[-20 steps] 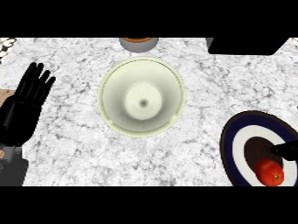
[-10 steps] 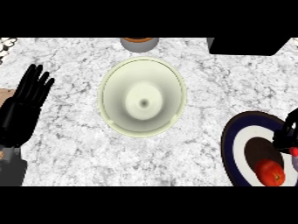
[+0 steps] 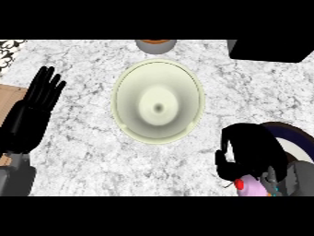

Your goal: Pick the cupcake from the plate and place it in the bowl

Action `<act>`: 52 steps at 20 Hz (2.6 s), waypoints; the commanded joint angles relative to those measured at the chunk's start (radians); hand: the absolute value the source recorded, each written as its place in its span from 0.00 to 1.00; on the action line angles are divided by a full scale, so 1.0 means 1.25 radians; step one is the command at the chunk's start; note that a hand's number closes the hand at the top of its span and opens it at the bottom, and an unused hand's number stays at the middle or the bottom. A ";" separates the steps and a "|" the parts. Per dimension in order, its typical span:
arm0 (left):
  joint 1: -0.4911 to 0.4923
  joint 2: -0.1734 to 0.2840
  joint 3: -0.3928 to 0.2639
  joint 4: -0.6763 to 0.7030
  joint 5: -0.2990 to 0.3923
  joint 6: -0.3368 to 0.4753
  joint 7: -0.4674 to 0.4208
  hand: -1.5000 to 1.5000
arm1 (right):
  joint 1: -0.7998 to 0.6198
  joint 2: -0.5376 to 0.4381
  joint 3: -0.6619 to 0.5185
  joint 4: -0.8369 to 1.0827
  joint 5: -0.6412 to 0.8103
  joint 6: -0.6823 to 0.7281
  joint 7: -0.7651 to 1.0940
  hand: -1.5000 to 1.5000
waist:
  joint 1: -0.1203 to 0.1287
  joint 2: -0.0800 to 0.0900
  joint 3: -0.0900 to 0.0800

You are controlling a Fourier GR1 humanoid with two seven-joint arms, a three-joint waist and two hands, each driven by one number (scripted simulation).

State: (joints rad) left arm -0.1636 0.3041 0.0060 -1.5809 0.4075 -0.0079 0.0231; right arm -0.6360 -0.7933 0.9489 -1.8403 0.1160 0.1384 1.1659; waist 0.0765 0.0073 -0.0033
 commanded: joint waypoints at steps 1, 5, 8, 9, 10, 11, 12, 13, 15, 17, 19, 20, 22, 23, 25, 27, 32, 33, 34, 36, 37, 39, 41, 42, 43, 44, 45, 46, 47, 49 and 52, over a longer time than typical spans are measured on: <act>-0.009 -0.006 -0.019 0.009 -0.006 -0.016 -0.008 0.50 | -0.059 0.245 0.078 -0.007 0.063 -0.051 0.037 1.00 | 0.047 0.008 -0.001; -0.018 -0.010 -0.003 0.008 -0.001 0.006 0.007 0.50 | -0.163 0.475 0.117 0.111 0.172 -0.074 0.101 1.00 | 0.008 -0.007 -0.001; -0.018 -0.004 0.010 0.022 -0.004 0.017 0.016 0.50 | -0.196 0.596 0.124 0.189 0.274 -0.112 0.161 1.00 | -0.022 -0.013 0.000; -0.003 -0.009 0.004 0.029 -0.015 0.011 -0.010 0.50 | -0.234 0.622 0.088 0.224 0.291 -0.106 0.167 1.00 | -0.023 -0.012 -0.001; 0.006 -0.006 0.002 0.008 -0.011 0.015 0.009 0.50 | -0.242 0.626 0.086 0.222 0.333 -0.118 0.192 1.00 | -0.031 -0.019 0.000; 0.027 0.006 0.015 0.024 -0.006 -0.006 -0.013 0.50 | -0.268 0.628 0.069 0.225 0.328 -0.100 0.217 1.00 | -0.031 -0.018 -0.001; 0.014 -0.003 0.014 0.020 -0.010 0.017 0.003 0.50 | -0.296 0.629 0.039 0.231 0.354 -0.087 0.222 1.00 | -0.044 -0.020 0.000; 0.016 0.012 0.022 0.032 -0.013 0.004 -0.005 0.50 | -0.318 0.630 0.039 0.219 0.369 -0.074 0.247 1.00 | -0.049 -0.022 0.000; 0.018 -0.001 0.019 0.028 -0.005 0.007 -0.003 0.50 | -0.341 0.631 0.027 0.245 0.405 -0.086 0.256 1.00 | -0.050 -0.024 -0.001; 0.023 -0.003 0.022 0.029 -0.017 0.018 -0.013 0.50 | -0.355 0.632 -0.005 0.261 0.423 -0.055 0.256 1.00 | -0.061 -0.025 0.000; 0.006 0.004 0.042 0.031 0.008 0.016 0.010 0.50 | -0.386 0.633 -0.046 0.286 0.465 -0.049 0.257 1.00 | -0.067 -0.023 0.000; 0.019 0.002 0.025 0.005 -0.009 0.018 0.003 0.50 | -0.388 0.633 -0.055 0.301 0.462 -0.039 0.257 1.00 | -0.060 -0.024 0.001; 0.043 -0.004 0.033 0.010 -0.005 0.014 -0.016 0.50 | -0.418 0.633 -0.108 0.326 0.469 -0.050 0.257 1.00 | -0.051 -0.020 0.000; 0.024 -0.001 0.033 0.012 -0.007 0.021 -0.001 0.50 | -0.407 0.633 -0.117 0.311 0.496 -0.040 0.257 1.00 | -0.067 -0.017 0.002; 0.008 0.001 0.039 0.019 -0.003 0.019 0.002 0.50 | -0.405 0.633 -0.133 0.321 0.515 -0.070 0.257 1.00 | -0.067 -0.017 0.002; 0.037 0.001 0.029 0.005 -0.002 0.003 0.000 0.50 | -0.404 0.634 -0.140 0.359 0.548 -0.097 0.257 1.00 | -0.055 -0.014 0.001; 0.023 0.015 0.051 0.015 -0.001 -0.008 -0.013 0.50 | -0.425 0.634 -0.258 0.427 0.581 -0.106 0.182 1.00 | -0.055 -0.007 0.002; 0.056 0.009 0.043 0.016 -0.009 -0.015 -0.028 0.50 | -0.382 0.622 -0.267 0.422 0.617 -0.141 0.138 1.00 | -0.059 -0.007 0.002; 0.035 -0.009 0.026 0.017 -0.012 -0.003 -0.011 0.50 | -0.398 0.634 -0.286 0.443 0.598 -0.151 0.128 1.00 | -0.054 -0.005 0.002; 0.003 0.008 0.054 0.016 0.003 0.005 0.012 0.50 | -0.347 0.597 -0.327 0.466 0.619 -0.178 0.041 1.00 | -0.060 -0.004 0.003; 0.026 -0.014 0.030 0.018 -0.026 0.001 -0.031 0.50 | -0.375 0.633 -0.316 0.452 0.622 -0.169 0.087 1.00 | -0.055 -0.006 0.002; 0.034 0.005 0.041 -0.007 -0.010 -0.009 -0.001 0.50 | -0.295 0.578 -0.367 0.507 0.624 -0.236 -0.068 1.00 | -0.052 -0.003 0.003; 0.034 -0.014 0.019 -0.041 -0.025 0.018 0.017 0.50 | -0.350 0.594 -0.425 0.621 0.618 -0.247 -0.120 1.00 | -0.041 -0.001 0.003; -0.026 -0.027 0.021 0.017 -0.042 0.035 0.013 0.50 | -0.335 0.633 -0.403 0.616 0.646 -0.250 -0.097 1.00 | -0.054 -0.002 0.003; 0.005 -0.019 0.025 0.010 -0.033 0.003 -0.010 0.50 | -0.366 0.633 -0.418 0.681 0.629 -0.251 -0.104 1.00 | -0.045 -0.001 0.002; 0.035 -0.018 0.029 -0.013 -0.022 -0.006 -0.005 0.50 | -0.366 0.634 -0.417 0.722 0.625 -0.281 -0.143 1.00 | -0.040 -0.001 0.002; 0.017 0.000 0.061 0.026 -0.011 -0.021 -0.024 0.50 | -0.354 0.634 -0.428 0.760 0.630 -0.300 -0.156 1.00 | -0.040 0.001 0.002; -0.022 -0.019 0.038 0.019 -0.022 0.011 0.019 0.50 | -0.339 0.634 -0.442 0.766 0.609 -0.312 -0.187 1.00 | -0.046 0.000 0.003; -0.015 -0.014 0.045 0.028 -0.012 -0.009 0.004 0.50 | -0.364 0.631 -0.483 0.822 0.599 -0.295 -0.224 1.00 | -0.043 0.001 0.002; 0.004 -0.012 0.039 0.024 -0.020 -0.016 -0.004 0.50 | -0.323 0.626 -0.475 0.874 0.560 -0.260 -0.277 1.00 | -0.038 0.005 0.002; 0.040 -0.016 0.027 -0.030 -0.014 -0.023 0.009 0.50 | -0.367 0.634 -0.532 0.952 0.508 -0.352 -0.223 1.00 | -0.014 0.006 0.003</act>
State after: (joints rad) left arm -0.1538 0.2844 0.0473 -1.5890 0.3834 -0.0114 0.0395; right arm -1.0650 -0.0050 0.3554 -0.7697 0.8228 -0.2412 0.8946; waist 0.0378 0.0118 0.0000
